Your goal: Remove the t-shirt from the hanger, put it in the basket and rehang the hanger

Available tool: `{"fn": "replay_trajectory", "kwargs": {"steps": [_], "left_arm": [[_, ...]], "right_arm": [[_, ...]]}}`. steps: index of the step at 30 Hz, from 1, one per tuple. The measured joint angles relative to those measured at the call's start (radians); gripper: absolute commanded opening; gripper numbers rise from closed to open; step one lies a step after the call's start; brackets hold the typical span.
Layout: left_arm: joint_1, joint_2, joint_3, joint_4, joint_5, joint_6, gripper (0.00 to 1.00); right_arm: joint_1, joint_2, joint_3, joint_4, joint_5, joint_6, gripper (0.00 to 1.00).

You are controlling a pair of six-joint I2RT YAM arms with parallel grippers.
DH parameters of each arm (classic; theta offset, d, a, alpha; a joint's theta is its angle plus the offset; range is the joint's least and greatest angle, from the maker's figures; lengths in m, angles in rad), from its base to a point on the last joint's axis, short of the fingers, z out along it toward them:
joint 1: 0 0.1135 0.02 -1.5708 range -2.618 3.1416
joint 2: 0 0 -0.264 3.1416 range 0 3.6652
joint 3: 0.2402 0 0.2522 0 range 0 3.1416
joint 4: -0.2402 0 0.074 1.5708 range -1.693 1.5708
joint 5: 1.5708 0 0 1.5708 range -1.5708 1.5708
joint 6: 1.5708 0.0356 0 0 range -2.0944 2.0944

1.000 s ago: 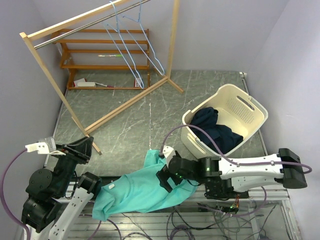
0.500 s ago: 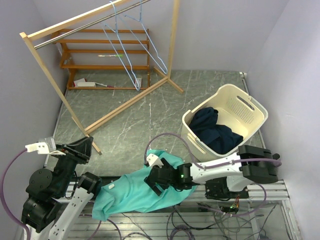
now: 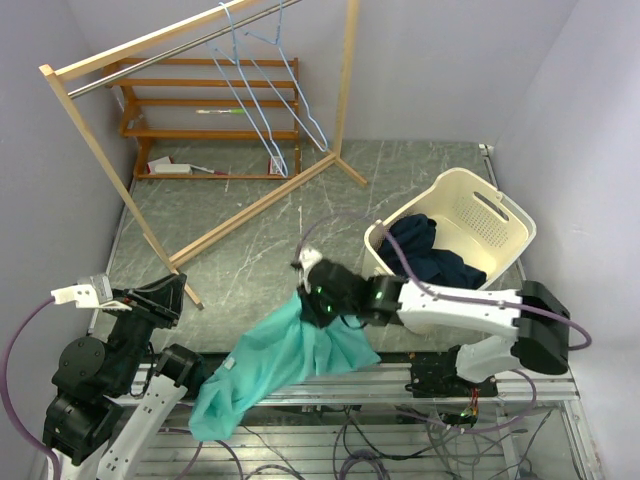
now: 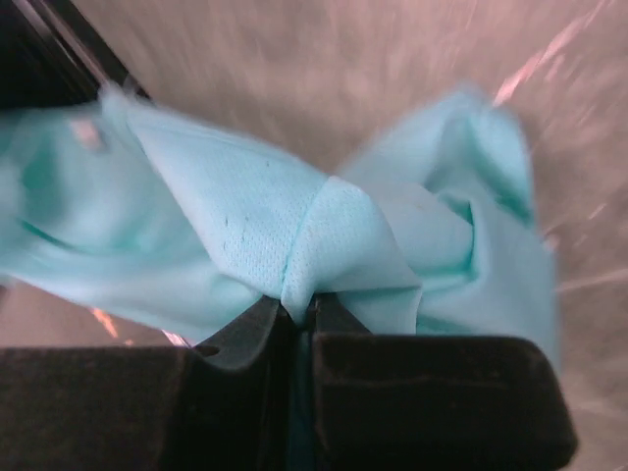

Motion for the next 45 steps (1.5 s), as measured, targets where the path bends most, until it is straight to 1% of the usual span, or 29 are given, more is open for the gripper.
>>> {"fn": "replay_trajectory", "kwargs": {"steps": [3,5,7,11,14,17,20,23,25,27,31,34,38,39,40,41,42,43,44,45], "left_arm": [[0.000,0.000,0.000,0.000,0.000,0.000,0.37],[0.000,0.000,0.000,0.000,0.000,0.000,0.37],[0.000,0.000,0.000,0.000,0.000,-0.001,0.37],[-0.001,0.000,0.000,0.000,0.000,-0.001,0.37],[-0.002,0.000,0.000,0.000,0.000,-0.001,0.37],[-0.003,0.000,0.000,0.000,0.000,-0.002,0.37],[-0.003,0.000,0.000,-0.001,0.000,-0.003,0.37],[-0.003,0.000,0.000,-0.001,0.000,-0.003,0.37],[-0.003,0.000,0.000,-0.001,0.000,-0.003,0.37],[-0.003,0.000,0.000,-0.001,0.000,-0.003,0.37],[-0.004,0.000,0.000,-0.001,0.000,-0.003,0.37],[-0.004,0.000,0.000,-0.001,0.000,-0.003,0.37],[-0.005,0.000,0.000,-0.002,0.000,-0.003,0.38],[-0.005,0.000,0.000,-0.002,0.000,-0.003,0.38],[-0.005,0.000,0.000,-0.002,0.000,-0.003,0.39],[-0.005,0.000,0.000,-0.002,0.000,-0.003,0.40],[-0.005,0.000,0.000,-0.002,0.000,-0.003,0.41],[-0.005,0.000,0.000,-0.003,0.000,-0.003,0.43],[-0.005,0.000,0.000,-0.003,0.000,-0.004,0.45],[-0.005,0.000,0.000,-0.003,0.000,-0.003,0.47]], "right_arm": [[-0.077,-0.066,0.167,-0.069,0.006,-0.029,0.00],[-0.160,-0.114,0.289,-0.111,0.012,-0.047,0.00],[-0.264,-0.154,0.414,-0.166,0.022,-0.063,0.00],[-0.528,-0.208,0.671,-0.290,0.051,-0.089,0.00],[-0.666,-0.216,0.846,-0.393,0.109,-0.104,0.00],[-0.716,-0.203,1.032,-0.493,0.221,-0.119,0.00],[-0.720,-0.211,1.133,-0.552,0.335,-0.133,0.00],[-0.721,-0.249,1.142,-0.583,0.439,-0.144,0.00],[-0.721,-0.285,1.104,-0.597,0.481,-0.148,0.00],[-0.721,-0.327,1.032,-0.603,0.503,-0.147,0.00],[-0.721,-0.383,0.846,-0.600,0.502,-0.143,0.00],[-0.721,-0.385,0.726,-0.602,0.486,-0.134,0.00],[-0.721,-0.356,0.665,-0.603,0.466,-0.129,0.00],[-0.721,-0.353,0.665,-0.600,0.463,-0.128,0.07],[-0.721,-0.353,0.666,-0.593,0.461,-0.128,0.26],[-0.721,-0.354,0.668,-0.591,0.459,-0.127,0.48],[-0.721,-0.356,0.669,-0.583,0.456,-0.124,0.65],[-0.721,-0.362,0.669,-0.575,0.453,-0.121,0.79],[-0.721,-0.367,0.666,-0.569,0.453,-0.110,0.88],[-0.721,-0.379,0.652,-0.552,0.454,-0.109,0.92]]}}
